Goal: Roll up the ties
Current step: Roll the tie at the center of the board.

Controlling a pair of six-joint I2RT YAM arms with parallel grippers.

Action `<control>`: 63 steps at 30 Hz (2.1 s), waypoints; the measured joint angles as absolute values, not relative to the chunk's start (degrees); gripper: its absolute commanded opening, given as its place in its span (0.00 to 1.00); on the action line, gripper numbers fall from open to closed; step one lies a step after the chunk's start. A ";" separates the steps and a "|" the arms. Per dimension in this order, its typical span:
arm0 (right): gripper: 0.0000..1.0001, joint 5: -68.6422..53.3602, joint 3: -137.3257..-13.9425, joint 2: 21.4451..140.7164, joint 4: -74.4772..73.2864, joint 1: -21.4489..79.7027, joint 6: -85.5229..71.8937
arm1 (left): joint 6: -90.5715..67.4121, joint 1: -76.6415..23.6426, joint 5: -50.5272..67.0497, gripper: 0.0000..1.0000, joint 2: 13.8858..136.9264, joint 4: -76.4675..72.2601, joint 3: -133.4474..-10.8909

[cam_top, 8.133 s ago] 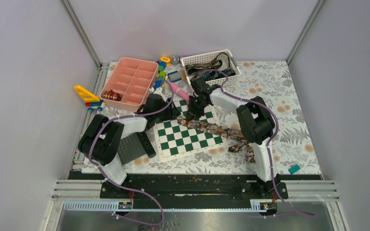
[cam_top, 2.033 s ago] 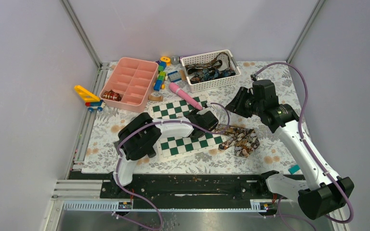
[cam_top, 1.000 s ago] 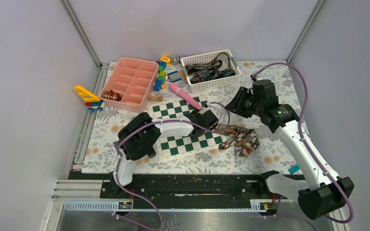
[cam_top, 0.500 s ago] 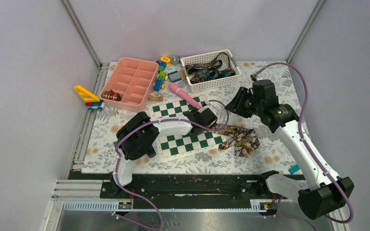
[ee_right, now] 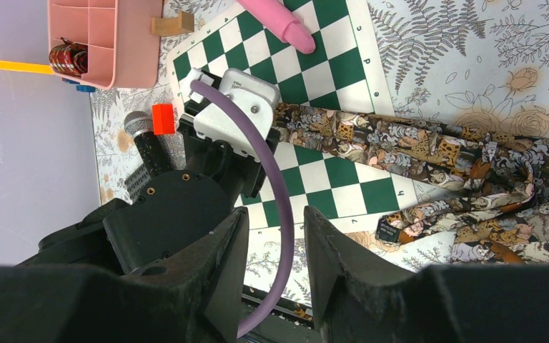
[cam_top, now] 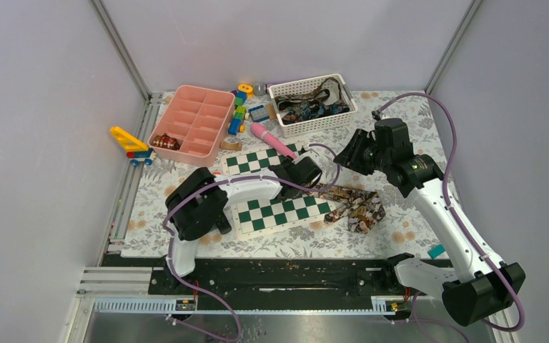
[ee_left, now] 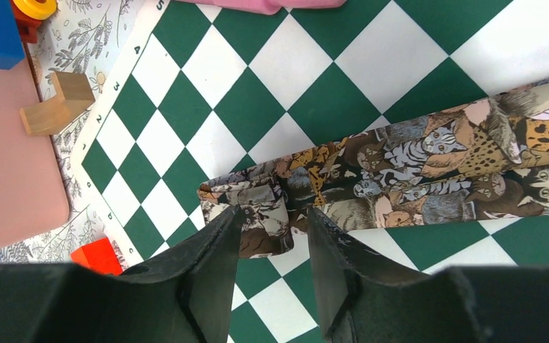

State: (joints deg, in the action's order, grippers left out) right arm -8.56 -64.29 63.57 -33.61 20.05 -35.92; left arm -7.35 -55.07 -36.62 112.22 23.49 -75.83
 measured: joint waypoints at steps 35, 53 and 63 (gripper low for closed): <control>0.41 -2.04 -62.61 62.28 -32.49 16.45 -37.98 | -16.78 -39.31 -25.28 0.53 84.64 13.91 -61.10; 0.25 -14.61 -69.60 99.68 -19.86 27.11 -36.86 | -27.62 -31.57 -16.86 0.52 80.93 4.99 -49.67; 0.19 -16.32 -77.12 109.25 -18.50 27.51 -35.62 | -29.47 -31.42 -15.73 0.52 80.93 4.16 -49.08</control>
State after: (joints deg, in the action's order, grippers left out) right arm -16.32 -77.12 109.25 -18.50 27.51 -35.62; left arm -29.47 -31.42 -15.73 80.93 4.16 -49.08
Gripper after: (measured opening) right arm 0.205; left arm 0.520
